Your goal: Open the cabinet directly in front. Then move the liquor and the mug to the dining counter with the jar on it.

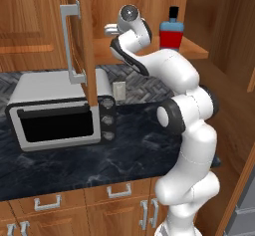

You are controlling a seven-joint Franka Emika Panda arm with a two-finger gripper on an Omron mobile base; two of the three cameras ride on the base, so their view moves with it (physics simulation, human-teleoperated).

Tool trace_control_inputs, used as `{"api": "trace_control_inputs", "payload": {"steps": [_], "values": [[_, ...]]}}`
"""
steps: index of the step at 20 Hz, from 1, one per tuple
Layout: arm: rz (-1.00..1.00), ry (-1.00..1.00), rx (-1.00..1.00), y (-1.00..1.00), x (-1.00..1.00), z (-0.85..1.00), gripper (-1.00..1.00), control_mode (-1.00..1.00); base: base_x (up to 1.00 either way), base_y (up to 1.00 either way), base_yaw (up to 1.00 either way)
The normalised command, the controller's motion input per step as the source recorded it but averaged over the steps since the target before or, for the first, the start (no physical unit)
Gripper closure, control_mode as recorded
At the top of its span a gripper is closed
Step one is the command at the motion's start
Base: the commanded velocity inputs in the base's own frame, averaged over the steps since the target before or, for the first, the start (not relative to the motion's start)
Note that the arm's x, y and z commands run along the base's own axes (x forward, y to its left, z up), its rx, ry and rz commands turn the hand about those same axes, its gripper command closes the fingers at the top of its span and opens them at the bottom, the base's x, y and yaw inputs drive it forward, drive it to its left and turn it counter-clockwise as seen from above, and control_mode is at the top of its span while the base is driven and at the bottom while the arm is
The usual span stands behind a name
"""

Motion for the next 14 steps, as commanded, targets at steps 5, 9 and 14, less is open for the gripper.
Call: {"api": "trace_control_inputs", "payload": {"steps": [5, 9, 14], "values": [[0.00, -0.17, 0.00, 0.00, 0.00, 0.00, 1.00, -1.00, 0.00, 0.00, 0.00], [0.00, -0.01, 0.00, 0.00, 0.00, 0.00, 1.00, -1.00, 0.00, 0.00, 0.00], [0.00, -0.13, 0.00, 0.00, -0.18, 0.12, 1.00, -1.00, 0.00, 0.00, 0.00]]}}
